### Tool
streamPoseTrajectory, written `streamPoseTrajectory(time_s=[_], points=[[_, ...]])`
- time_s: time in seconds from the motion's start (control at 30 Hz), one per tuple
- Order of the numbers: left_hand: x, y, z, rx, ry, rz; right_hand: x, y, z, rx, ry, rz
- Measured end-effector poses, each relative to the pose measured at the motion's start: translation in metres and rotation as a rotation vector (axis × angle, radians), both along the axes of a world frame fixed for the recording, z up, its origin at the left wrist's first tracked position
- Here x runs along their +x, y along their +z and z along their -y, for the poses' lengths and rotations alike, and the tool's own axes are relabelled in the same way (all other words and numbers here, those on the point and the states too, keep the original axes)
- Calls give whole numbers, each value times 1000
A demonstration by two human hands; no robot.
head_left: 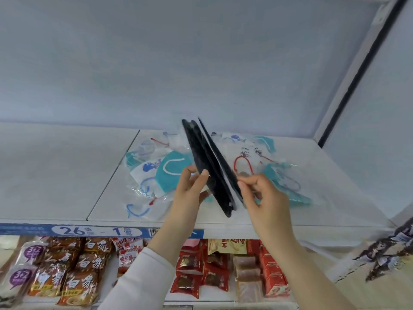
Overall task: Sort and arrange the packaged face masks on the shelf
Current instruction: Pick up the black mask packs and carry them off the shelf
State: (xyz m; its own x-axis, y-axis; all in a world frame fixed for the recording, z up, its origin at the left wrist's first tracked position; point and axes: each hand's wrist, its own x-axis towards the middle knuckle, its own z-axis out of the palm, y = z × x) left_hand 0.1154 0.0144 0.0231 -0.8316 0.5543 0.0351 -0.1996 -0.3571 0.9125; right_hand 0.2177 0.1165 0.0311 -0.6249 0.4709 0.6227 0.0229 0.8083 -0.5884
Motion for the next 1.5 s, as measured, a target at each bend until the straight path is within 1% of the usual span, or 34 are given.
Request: streamPoseTrajectory(time_s=[0.07, 0.17, 0.27, 0.4, 0.47, 0.53, 0.63, 0.7, 0.8, 0.9, 0.97, 1.03, 1.1, 1.13, 1.2, 1.27, 1.37, 1.43, 1.5], points=[[2, 0, -5, 74, -84, 58, -4, -3, 4, -125, 36, -3], [3, -2, -11, 83, -127, 28, -9, -2, 7, -334, 77, 5], [-1, -4, -14, 34, -85, -6, -10, 3, 7, -472, 80, -21], [-9, -7, -15, -58, 27, -55, -11, 4, 0, -648, 65, -56], [-14, -8, -14, -31, 66, -16, -10, 3, -5, -730, 64, -76], [-18, -8, -12, 31, 81, 53, -8, 3, -9, -757, 44, -95], [-22, -9, -9, 16, 110, 73, -5, 8, -14, -689, 11, -138], [-25, -10, -7, -47, 140, 43, -1, 11, -17, -567, -28, -195], [-26, -11, -6, -95, 145, 67, 3, 11, -21, -253, -66, -227], [-19, -8, -8, -40, 68, 107, -1, 2, -16, 109, -44, -99], [-13, -4, -9, 28, 5, 150, -5, -5, -11, 265, 11, -15], [-10, 2, -9, 93, -58, 198, -7, -11, -6, 319, 49, 57], [-11, 5, -7, 100, -81, 214, -8, -12, -3, 358, 70, 119], [-12, 5, -6, 79, -76, 198, -9, -13, -1, 387, 87, 144], [-14, 4, -6, -12, -23, 106, -10, -15, 1, 426, 121, 154], [-18, 4, -6, -94, 51, 21, -11, -16, -1, 339, 154, 106], [-25, 9, -3, -145, 54, -64, -13, -12, -11, 16, 91, 52], [-27, 15, -1, -177, 29, -161, -17, -9, -15, -215, 67, 139], [-26, 17, -3, -228, 31, -278, -22, -12, -17, -367, 100, 241]])
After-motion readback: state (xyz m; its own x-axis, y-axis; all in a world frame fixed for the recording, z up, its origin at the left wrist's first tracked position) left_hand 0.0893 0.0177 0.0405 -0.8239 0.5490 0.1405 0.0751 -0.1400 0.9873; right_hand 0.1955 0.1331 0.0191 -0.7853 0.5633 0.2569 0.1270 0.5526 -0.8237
